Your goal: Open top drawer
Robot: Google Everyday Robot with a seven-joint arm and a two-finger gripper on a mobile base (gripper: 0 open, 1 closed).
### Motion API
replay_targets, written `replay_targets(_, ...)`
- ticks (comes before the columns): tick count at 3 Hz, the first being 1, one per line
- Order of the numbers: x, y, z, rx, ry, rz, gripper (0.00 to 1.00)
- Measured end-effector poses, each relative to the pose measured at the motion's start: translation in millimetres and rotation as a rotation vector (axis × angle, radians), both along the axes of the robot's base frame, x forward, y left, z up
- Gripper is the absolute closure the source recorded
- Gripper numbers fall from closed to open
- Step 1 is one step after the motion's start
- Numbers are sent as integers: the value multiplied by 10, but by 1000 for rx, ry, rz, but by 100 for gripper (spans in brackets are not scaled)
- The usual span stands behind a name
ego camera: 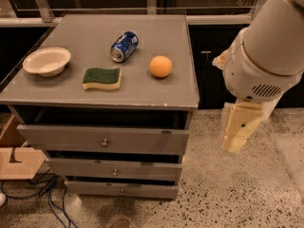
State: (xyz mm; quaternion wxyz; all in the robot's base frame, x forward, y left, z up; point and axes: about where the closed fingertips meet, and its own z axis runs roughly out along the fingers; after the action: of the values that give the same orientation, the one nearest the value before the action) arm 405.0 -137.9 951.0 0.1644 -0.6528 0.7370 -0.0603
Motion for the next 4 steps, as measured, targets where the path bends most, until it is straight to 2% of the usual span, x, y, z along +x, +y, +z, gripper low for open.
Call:
replay_targets(1,-116,84,-98,-6,12,14,0)
replay_targets(2,-497,349,-681,38,68,29,0)
replay_targets(3,-493,371,-708,39,70,34,0)
replay_targets(4,-448,616,-1037,55,89,84,0)
